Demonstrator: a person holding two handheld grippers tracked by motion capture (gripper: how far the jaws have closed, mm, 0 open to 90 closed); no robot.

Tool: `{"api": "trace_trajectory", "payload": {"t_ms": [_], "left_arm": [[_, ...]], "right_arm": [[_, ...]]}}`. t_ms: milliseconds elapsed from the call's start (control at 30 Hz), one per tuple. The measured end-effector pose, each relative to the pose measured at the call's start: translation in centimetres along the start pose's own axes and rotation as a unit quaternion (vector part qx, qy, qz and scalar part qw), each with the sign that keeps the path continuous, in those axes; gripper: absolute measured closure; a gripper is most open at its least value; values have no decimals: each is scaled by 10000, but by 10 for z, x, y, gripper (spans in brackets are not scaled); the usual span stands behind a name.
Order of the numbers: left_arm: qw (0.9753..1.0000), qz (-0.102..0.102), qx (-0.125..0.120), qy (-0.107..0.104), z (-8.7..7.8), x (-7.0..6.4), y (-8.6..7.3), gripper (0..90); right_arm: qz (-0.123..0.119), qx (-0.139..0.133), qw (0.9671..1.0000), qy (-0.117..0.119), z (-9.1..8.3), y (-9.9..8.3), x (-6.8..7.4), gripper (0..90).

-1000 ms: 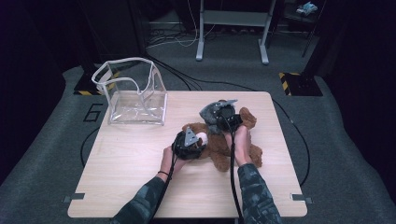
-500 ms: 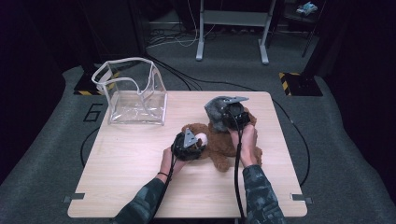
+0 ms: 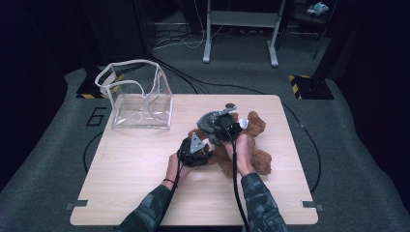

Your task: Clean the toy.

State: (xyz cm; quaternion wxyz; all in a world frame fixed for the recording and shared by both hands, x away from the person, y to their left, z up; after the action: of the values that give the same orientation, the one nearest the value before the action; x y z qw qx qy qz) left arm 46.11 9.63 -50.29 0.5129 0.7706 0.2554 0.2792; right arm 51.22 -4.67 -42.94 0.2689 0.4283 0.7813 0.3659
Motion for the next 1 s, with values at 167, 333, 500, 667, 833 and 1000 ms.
{"api": "trace_trajectory", "payload": {"t_ms": [167,333,500,667,833,1000], "left_arm": [[10000,-16,-12,17,0,0,0,382],[10000,-17,-3,9,-1,0,0,382],[10000,-74,-23,5,-1,0,-1,382],[10000,-83,-28,-27,-1,0,-1,381],[10000,-88,-38,-21,-1,0,-1,382],[9999,-85,-55,11,-1,-1,-2,382]], "right_arm": [[26,21,9992,-398,-4,1,-13,749],[140,-42,9965,-817,-15,5,-36,749],[246,-151,9947,-986,-28,3,-52,747],[517,-472,9947,-756,-44,8,-52,745],[465,-570,9972,-101,-44,15,-27,744],[106,-178,9992,328,-20,11,4,743]]}}
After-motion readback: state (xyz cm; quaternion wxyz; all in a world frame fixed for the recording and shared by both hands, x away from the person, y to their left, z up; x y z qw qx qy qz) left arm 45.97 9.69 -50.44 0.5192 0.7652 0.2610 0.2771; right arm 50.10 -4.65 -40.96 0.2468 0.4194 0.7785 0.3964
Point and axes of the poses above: each handheld gripper's, and its own axes: z roughly forward along the jaws, y roughly out of its top, x roughly to its left, the point moved 2 cm from there along z, roughly forward along the jaws, and after that the axes turned 12 degrees about -x, right-handed, at the moved point
